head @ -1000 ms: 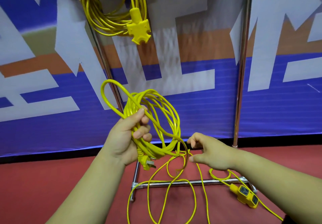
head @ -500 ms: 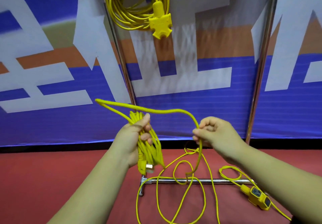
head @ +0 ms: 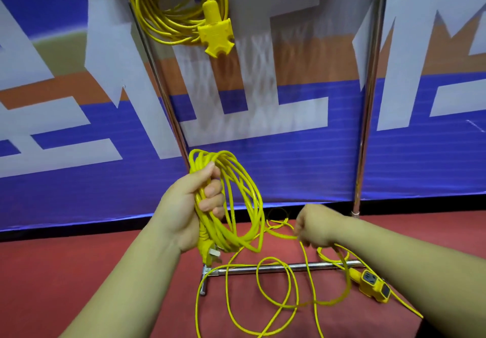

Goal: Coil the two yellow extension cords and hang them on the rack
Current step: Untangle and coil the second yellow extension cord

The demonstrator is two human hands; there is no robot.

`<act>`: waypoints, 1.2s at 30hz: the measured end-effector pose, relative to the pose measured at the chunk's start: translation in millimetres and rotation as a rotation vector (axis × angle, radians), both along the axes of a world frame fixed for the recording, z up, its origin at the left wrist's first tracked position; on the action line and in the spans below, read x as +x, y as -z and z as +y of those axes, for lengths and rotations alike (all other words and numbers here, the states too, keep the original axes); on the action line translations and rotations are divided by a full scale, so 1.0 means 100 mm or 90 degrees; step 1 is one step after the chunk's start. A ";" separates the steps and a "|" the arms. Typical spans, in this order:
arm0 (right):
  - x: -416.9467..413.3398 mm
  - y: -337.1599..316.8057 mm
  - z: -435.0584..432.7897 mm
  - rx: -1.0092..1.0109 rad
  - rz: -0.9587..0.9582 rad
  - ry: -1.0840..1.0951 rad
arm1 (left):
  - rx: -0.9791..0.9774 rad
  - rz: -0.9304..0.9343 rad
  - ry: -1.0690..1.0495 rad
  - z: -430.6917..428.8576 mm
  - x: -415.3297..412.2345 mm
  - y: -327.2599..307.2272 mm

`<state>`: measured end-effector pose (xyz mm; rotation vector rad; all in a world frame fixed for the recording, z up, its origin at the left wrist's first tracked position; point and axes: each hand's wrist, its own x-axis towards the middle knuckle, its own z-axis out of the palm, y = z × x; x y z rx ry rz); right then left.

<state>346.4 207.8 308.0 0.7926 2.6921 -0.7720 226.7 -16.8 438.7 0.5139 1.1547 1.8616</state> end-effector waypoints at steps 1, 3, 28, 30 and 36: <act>0.04 -0.04 -0.09 -0.035 -0.006 -0.056 | 0.026 -0.025 0.002 0.00 -0.04 0.00; 0.13 -0.13 -0.22 -0.078 0.014 -0.132 | 0.071 -0.066 -0.005 0.02 -0.11 0.03; 0.58 -0.09 0.00 -0.368 -0.064 -0.090 | 0.010 0.158 -0.434 0.21 -0.38 0.34; 0.55 -0.18 -0.04 -0.346 0.018 -0.064 | -0.015 0.181 -0.420 0.21 -0.36 0.38; 0.54 -0.65 -0.31 -0.204 0.239 -0.157 | -0.107 0.255 -0.331 0.27 -0.20 0.48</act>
